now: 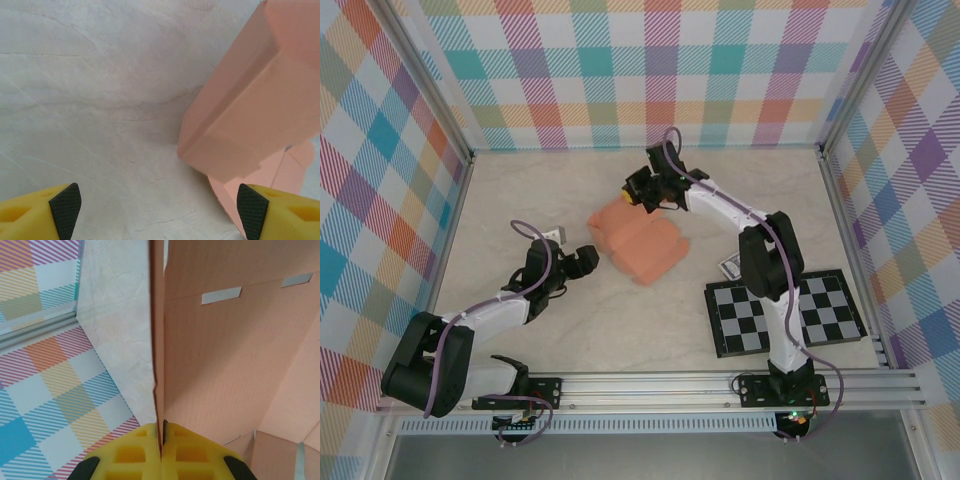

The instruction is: Fold the paper box

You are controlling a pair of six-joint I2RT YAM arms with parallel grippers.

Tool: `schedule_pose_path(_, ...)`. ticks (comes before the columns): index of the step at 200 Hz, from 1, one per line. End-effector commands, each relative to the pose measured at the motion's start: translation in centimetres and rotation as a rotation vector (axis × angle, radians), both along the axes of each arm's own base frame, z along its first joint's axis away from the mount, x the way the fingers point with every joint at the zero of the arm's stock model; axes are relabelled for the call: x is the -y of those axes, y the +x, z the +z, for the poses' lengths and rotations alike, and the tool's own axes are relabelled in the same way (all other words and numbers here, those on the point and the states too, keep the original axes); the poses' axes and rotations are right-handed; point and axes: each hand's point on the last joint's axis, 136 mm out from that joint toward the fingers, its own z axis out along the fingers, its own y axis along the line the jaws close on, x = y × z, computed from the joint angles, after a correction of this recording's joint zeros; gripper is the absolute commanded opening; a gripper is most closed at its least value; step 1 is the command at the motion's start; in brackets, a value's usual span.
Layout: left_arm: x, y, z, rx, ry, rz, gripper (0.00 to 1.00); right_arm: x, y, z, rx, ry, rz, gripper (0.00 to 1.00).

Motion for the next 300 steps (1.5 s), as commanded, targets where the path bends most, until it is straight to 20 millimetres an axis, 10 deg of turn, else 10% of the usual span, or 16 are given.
schedule_pose_path(1,-0.3,0.6,0.5,0.07,0.062,-0.031,0.84,-1.3,0.9,1.8,0.154,0.131,0.035,0.0)
schedule_pose_path(63,0.7,0.5,0.9,0.143,0.084,-0.119,0.8,-0.7,-0.2,0.4,0.246,0.254,0.026,0.0)
schedule_pose_path(166,-1.9,-0.9,4.4,0.261,0.083,0.014,0.86,-0.5,0.9,6.5,0.446,0.468,0.051,0.0)
schedule_pose_path(300,-2.6,-0.3,1.6,0.174,0.208,0.006,0.8,0.4,-2.3,-1.6,0.417,0.425,0.125,0.0)
